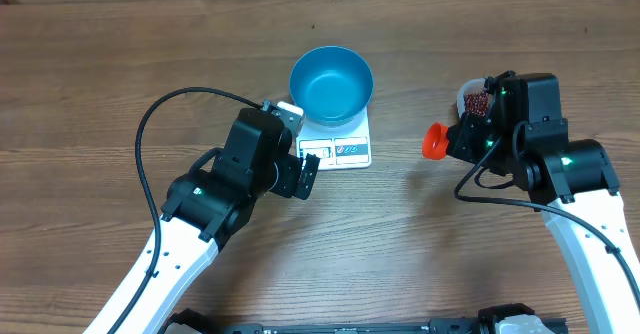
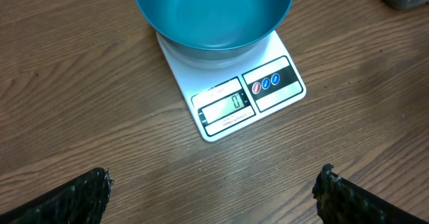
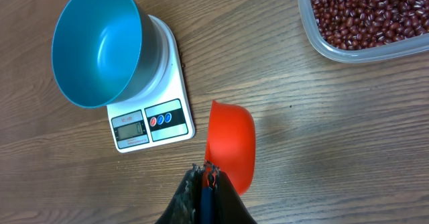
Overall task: Scoop item into bowl and weigh 150g on scale
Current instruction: 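Lift the left gripper back from the scale to a hover pose, then move the red scoop with the right gripper into the bean tub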
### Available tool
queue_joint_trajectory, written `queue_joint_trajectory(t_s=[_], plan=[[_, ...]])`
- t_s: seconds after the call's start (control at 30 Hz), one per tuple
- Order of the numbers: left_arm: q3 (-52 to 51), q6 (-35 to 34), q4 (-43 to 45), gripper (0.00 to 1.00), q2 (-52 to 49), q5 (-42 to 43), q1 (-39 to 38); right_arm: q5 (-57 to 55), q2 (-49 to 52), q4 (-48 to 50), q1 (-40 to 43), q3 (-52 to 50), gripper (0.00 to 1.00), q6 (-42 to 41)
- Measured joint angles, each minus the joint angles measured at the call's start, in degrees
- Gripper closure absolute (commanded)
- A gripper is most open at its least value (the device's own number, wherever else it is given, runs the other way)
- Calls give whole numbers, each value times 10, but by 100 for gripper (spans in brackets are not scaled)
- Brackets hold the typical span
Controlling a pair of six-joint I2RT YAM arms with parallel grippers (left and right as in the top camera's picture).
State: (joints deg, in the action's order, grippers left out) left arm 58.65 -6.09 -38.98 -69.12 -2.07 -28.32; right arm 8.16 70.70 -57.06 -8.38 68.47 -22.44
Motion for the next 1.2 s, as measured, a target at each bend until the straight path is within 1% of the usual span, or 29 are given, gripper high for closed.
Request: queue_joint_trajectory(t_s=[0.87, 1.07, 1.2], plan=[[0, 1, -9, 1, 0, -2, -2, 3, 0, -7, 0, 0, 96, 0], [0, 0, -14, 1, 0, -6, -26, 4, 0, -10, 0, 0, 96, 0], [0, -14, -15, 0, 0, -45, -62, 4, 0, -15, 0, 0, 96, 0]])
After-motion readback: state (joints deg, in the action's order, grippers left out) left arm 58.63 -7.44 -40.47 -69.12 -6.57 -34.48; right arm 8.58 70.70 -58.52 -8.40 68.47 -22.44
